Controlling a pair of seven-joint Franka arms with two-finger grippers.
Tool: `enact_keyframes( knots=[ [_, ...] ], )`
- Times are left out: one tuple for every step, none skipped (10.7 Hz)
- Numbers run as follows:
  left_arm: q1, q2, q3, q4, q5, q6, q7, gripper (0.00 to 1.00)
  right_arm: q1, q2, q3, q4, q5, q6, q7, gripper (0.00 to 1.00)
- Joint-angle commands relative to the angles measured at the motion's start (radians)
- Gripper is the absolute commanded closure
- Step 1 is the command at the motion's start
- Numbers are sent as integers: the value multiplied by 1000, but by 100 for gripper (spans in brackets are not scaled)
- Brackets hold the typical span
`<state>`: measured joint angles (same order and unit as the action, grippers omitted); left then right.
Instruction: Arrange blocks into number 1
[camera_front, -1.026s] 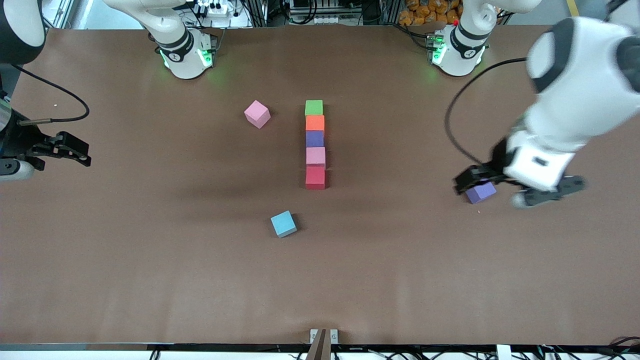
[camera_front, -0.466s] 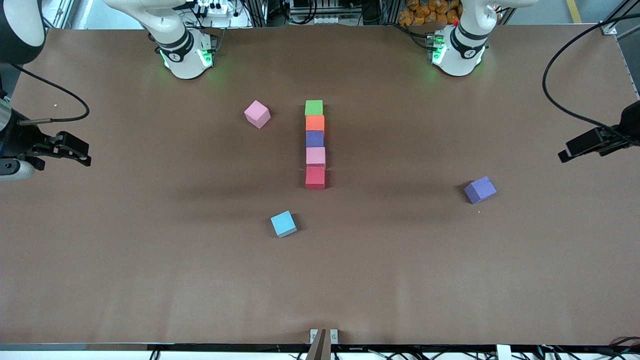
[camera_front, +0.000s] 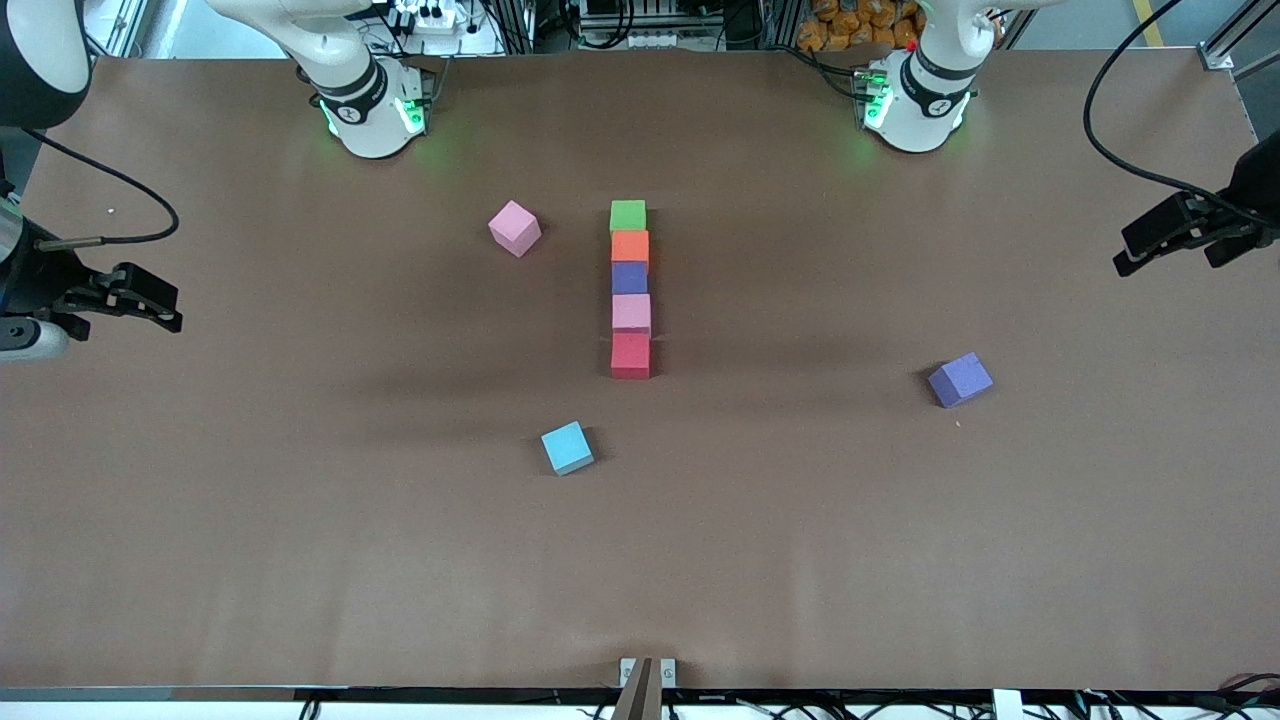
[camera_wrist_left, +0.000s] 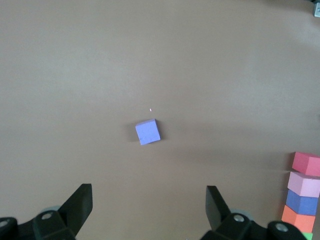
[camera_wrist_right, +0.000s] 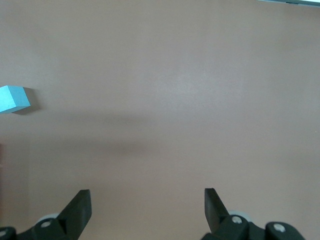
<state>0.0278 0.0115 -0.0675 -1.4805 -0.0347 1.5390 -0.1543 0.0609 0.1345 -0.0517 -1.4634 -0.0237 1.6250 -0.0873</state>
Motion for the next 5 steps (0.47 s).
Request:
enact_keyframes(
  knots=[
    [46, -34, -57, -47, 29, 3, 15, 0, -6, -4, 6, 9, -4, -13, 3, 0],
    [55, -36, -61, -47, 30, 3, 13, 0, -4, -4, 6, 9, -4, -13, 1, 0],
    [50, -41, -58, -47, 33, 3, 7, 0, -4, -6, 6, 9, -4, -13, 3, 0],
    [46, -41, -60, -46, 56, 3, 6, 0, -4, -6, 6, 9, -4, -13, 3, 0],
    [41, -41, -60, -46, 59, 3, 4, 0, -4, -6, 6, 9, -4, -13, 1, 0]
  ],
)
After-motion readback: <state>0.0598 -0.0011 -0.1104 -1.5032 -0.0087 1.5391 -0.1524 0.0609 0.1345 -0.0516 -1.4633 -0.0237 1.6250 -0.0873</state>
